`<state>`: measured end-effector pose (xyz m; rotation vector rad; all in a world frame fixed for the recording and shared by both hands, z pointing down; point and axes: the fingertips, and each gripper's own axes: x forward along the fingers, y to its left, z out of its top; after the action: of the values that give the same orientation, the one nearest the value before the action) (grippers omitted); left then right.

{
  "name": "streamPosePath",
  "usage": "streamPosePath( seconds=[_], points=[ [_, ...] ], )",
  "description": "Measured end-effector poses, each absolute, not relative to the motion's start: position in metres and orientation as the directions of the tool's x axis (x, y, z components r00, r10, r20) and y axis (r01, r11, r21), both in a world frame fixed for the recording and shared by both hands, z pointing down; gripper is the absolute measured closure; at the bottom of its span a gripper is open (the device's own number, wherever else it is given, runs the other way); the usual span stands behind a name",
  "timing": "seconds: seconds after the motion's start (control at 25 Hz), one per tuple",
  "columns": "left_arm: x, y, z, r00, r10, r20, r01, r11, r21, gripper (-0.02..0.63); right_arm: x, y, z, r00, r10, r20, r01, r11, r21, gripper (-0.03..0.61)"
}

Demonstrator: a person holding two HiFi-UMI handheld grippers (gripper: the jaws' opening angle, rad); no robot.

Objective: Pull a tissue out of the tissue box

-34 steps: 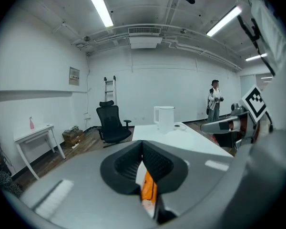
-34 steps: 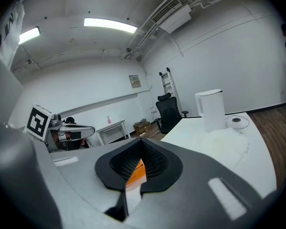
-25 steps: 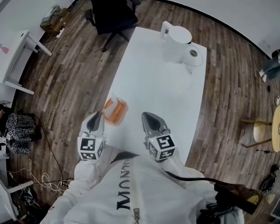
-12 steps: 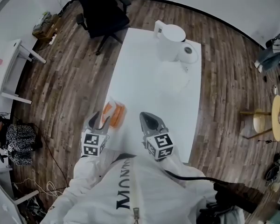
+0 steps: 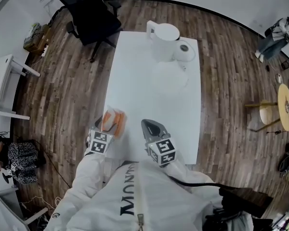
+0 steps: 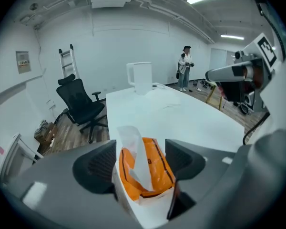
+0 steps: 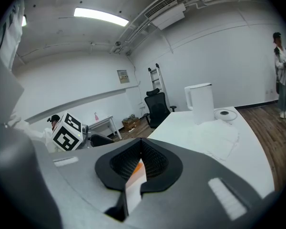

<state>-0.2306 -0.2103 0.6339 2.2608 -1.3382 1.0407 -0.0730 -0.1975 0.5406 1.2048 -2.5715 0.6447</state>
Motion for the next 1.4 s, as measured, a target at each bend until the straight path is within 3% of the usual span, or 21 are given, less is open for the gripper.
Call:
streamPosePath(
  seconds=[0.36, 0.72, 1.08, 1.16, 1.4],
  points=[
    [-0.227, -0.225, 0.669, 0.311, -0.576, 0.756, -0.834, -0.547, -0.073, 0.307, -0.061, -0.196, 0.546, -0.599, -0.693, 0.401, -0.801, 0.526, -0.287, 0.577],
    [-0.221, -0.227, 0.675, 0.316, -0.555, 0.770, -0.825, -0.561, -0.065, 0.462, -0.057, -0.195, 0.548, -0.591, -0.694, 0.411, -0.806, 0.516, -0.289, 0.577],
    [-0.223, -0.220, 0.676, 0.295, -0.546, 0.784, -0.835, -0.547, -0.067, 0.532, -0.079, -0.189, 0.585, -0.625, -0.616, 0.480, -0.776, 0.557, -0.295, 0.577],
    [-0.224, -0.221, 0.674, 0.287, -0.556, 0.780, -0.839, -0.539, -0.075, 0.583, -0.094, -0.188, 0.603, -0.642, -0.574, 0.509, -0.754, 0.592, -0.283, 0.577],
    [-0.221, -0.221, 0.671, 0.290, -0.567, 0.771, -0.840, -0.537, -0.079, 0.601, -0.134, -0.189, 0.637, -0.688, -0.473, 0.550, -0.691, 0.658, -0.299, 0.577]
  ],
)
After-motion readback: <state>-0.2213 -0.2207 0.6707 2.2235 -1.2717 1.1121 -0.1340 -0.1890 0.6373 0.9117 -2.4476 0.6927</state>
